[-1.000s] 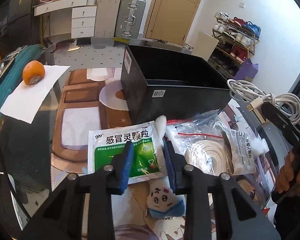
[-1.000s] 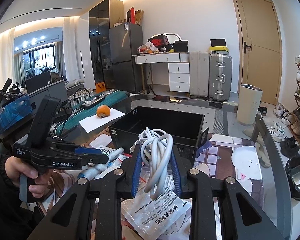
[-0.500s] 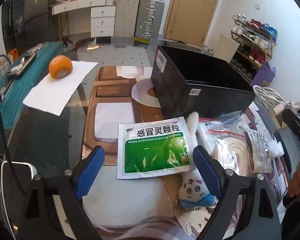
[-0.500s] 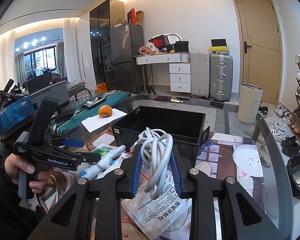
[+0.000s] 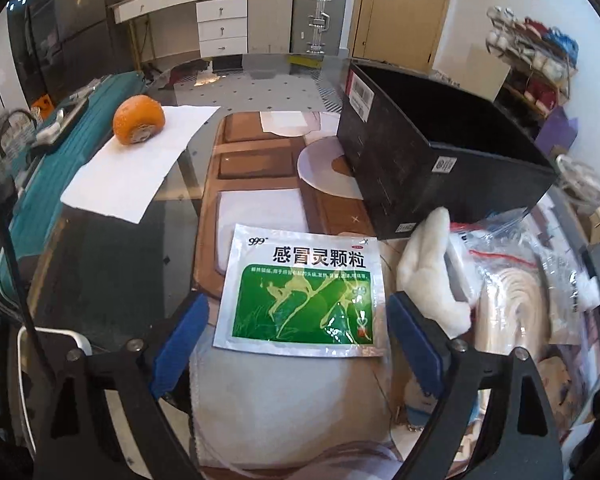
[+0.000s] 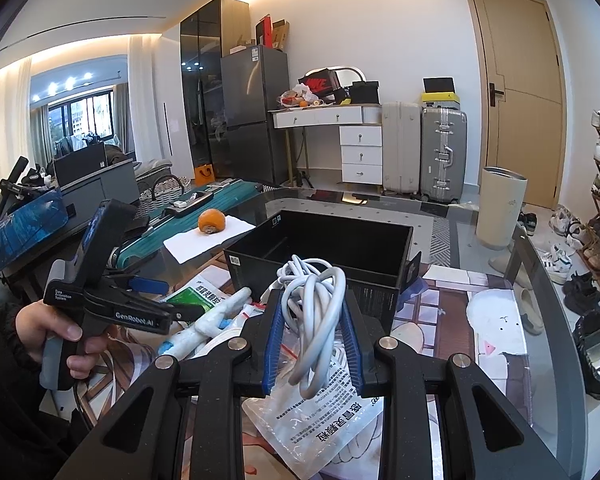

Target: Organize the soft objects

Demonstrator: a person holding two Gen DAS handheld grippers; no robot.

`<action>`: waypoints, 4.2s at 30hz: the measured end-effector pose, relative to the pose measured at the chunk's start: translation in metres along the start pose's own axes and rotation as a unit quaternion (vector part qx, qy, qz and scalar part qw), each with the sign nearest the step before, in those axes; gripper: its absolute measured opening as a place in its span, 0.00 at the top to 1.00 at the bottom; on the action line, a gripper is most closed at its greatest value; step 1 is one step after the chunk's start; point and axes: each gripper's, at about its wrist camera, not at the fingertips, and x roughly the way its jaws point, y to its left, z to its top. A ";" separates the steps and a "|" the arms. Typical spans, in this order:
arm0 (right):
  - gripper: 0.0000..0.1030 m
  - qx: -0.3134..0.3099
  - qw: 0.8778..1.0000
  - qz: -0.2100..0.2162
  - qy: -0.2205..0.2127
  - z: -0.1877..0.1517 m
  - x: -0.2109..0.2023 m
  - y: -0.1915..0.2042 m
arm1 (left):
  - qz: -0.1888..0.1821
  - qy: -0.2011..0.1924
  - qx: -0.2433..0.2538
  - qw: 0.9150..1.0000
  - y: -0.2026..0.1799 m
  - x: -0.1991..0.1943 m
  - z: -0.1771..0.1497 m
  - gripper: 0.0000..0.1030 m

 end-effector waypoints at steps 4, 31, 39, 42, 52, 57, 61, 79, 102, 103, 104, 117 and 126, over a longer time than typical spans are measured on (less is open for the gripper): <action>0.74 -0.004 1.000 -0.002 -0.002 0.000 -0.003 0.000 | 0.015 0.010 0.010 1.000 -0.004 0.005 0.005 0.06; 0.74 -0.006 0.999 -0.033 -0.007 0.012 -0.002 -0.002 | -0.066 -0.136 0.036 0.988 -0.039 -0.085 0.027 0.73; 0.74 -0.019 0.999 -0.032 0.002 0.032 0.020 -0.003 | -0.079 -0.140 0.044 0.986 -0.058 -0.075 0.057 0.73; 0.74 -0.024 0.999 -0.028 0.005 0.040 0.033 -0.005 | -0.074 -0.138 0.047 0.987 -0.063 -0.067 0.068 0.73; 0.74 -0.028 0.999 -0.019 0.028 0.063 0.083 -0.018 | -0.039 -0.127 0.056 0.990 -0.074 -0.039 0.090 0.72; 0.74 -0.035 0.998 -0.016 0.041 0.069 0.103 -0.022 | -0.031 -0.115 0.061 0.991 -0.079 -0.026 0.093 0.72; 0.74 -0.041 0.998 -0.014 0.050 0.070 0.116 -0.024 | -0.030 -0.110 0.062 0.992 -0.079 -0.020 0.096 0.72; 0.09 -0.014 0.998 -0.051 0.026 0.050 0.045 -0.042 | -0.042 -0.113 0.063 0.991 -0.079 -0.044 0.071 0.07; 0.01 0.009 0.995 -0.096 0.039 -0.006 -0.021 -0.014 | 0.041 -0.158 0.035 0.986 -0.064 -0.083 -0.008 0.00; 0.01 0.010 0.994 -0.099 0.037 -0.009 -0.023 -0.013 | 0.041 -0.159 0.034 0.986 -0.064 -0.084 -0.010 0.00; 0.01 0.012 0.994 -0.100 0.037 -0.011 -0.025 -0.013 | 0.041 -0.160 0.034 0.986 -0.065 -0.085 -0.012 0.00; 0.01 0.056 0.987 -0.135 0.060 -0.028 -0.034 -0.026 | 0.051 -0.150 0.026 0.987 -0.061 -0.083 -0.030 0.00; 0.01 0.069 0.983 -0.149 0.084 -0.039 -0.036 -0.040 | 0.063 -0.144 0.031 0.987 -0.065 -0.076 -0.038 0.00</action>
